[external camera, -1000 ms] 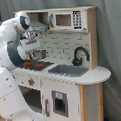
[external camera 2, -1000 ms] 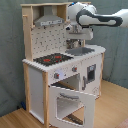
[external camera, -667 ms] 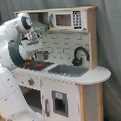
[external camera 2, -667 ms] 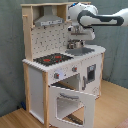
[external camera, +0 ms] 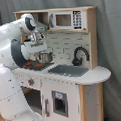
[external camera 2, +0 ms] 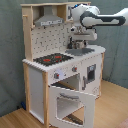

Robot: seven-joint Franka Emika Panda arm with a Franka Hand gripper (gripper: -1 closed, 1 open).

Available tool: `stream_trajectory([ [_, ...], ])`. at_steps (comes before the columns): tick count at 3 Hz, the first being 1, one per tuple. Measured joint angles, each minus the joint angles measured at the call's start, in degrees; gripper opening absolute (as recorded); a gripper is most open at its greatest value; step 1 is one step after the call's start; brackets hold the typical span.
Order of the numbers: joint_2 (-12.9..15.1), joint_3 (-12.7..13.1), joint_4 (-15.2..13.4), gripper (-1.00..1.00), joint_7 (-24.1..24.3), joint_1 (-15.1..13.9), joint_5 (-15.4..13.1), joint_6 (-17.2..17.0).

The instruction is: Play with the kitchen

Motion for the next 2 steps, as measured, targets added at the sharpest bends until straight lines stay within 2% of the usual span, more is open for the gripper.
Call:
stream_trajectory([
  [2, 0.2, -9.2, -5.7, -1.00, 0.2, 5.3, -1.8, 4.1],
])
